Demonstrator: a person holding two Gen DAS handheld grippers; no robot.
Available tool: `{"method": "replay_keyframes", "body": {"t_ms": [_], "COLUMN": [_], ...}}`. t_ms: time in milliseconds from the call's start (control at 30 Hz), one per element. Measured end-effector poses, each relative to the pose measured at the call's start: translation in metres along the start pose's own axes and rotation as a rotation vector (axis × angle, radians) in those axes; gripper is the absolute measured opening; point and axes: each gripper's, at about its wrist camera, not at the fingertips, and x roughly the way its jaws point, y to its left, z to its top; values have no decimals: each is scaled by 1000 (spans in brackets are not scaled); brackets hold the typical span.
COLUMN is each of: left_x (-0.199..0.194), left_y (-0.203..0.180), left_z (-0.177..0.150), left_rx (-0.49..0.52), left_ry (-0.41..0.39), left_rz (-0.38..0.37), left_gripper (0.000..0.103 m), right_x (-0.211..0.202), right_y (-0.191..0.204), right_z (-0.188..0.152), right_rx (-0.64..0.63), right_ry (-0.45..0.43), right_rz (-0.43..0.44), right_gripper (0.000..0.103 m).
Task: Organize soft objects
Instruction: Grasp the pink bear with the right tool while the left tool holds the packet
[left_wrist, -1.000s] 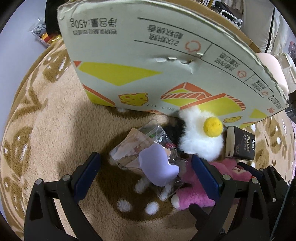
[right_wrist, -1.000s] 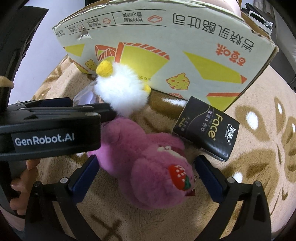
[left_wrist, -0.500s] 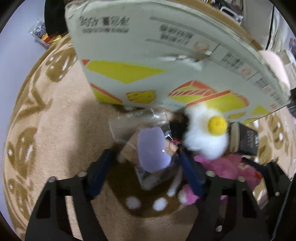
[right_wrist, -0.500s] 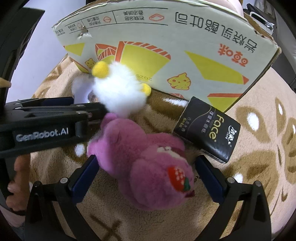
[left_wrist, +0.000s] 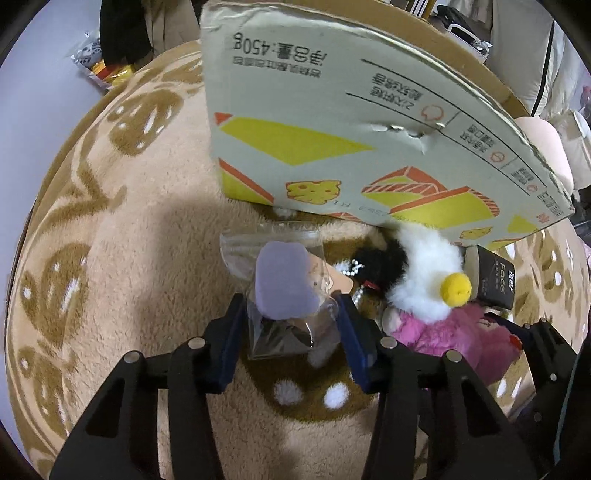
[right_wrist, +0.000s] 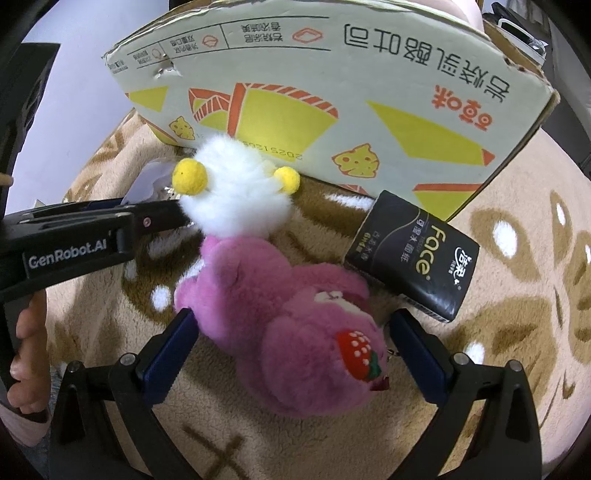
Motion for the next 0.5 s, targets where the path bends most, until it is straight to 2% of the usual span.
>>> {"method": "replay_keyframes", "body": {"t_ms": [200,367,500], "left_x": [-10,-20,-29], "left_y": [9,12,10], "left_z": [-2,-4,-10], "left_rx": [-5,-2,-9], "left_ry": [4,-22,-28], "left_rz": [-1,15,20], "left_gripper": [48,46,45], "right_x": [-1,0,-5], "right_y": [0,2,1], "right_z": [-1,-6,-9], "right_rx": [-5,-7,-2], "right_ry": [5,2,-8], "right_rz": [-9,-12,13], "right_gripper": [103,103,95]}}
